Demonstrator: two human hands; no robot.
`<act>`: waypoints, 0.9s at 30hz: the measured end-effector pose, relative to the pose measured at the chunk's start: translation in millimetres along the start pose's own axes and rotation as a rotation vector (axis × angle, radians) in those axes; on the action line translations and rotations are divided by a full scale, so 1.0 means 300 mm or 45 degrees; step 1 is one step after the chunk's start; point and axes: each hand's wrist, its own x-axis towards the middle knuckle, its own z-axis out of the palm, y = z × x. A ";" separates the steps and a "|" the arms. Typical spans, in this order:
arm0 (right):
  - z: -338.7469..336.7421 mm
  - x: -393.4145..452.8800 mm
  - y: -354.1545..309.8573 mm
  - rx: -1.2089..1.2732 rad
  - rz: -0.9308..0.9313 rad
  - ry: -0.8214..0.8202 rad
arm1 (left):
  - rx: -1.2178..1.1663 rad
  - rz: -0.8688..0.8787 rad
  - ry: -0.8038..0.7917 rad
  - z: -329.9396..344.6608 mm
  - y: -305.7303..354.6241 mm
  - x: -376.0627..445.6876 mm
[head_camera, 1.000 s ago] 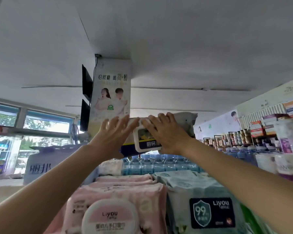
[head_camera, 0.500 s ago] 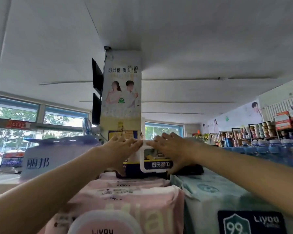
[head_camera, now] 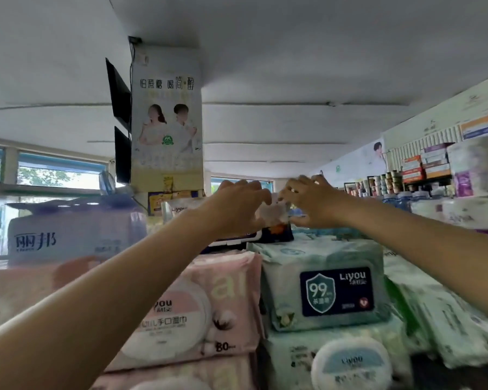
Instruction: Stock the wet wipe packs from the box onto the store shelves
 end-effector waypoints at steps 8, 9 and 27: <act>0.034 -0.380 0.291 -0.078 0.242 -0.280 | -0.238 0.244 0.055 -0.015 0.392 0.117; 0.048 -0.419 0.323 -0.061 0.255 -0.311 | -0.227 0.302 0.048 -0.006 0.451 0.131; 0.558 -0.754 0.662 0.545 -0.029 -1.032 | -0.286 -0.099 -0.722 0.325 0.940 0.487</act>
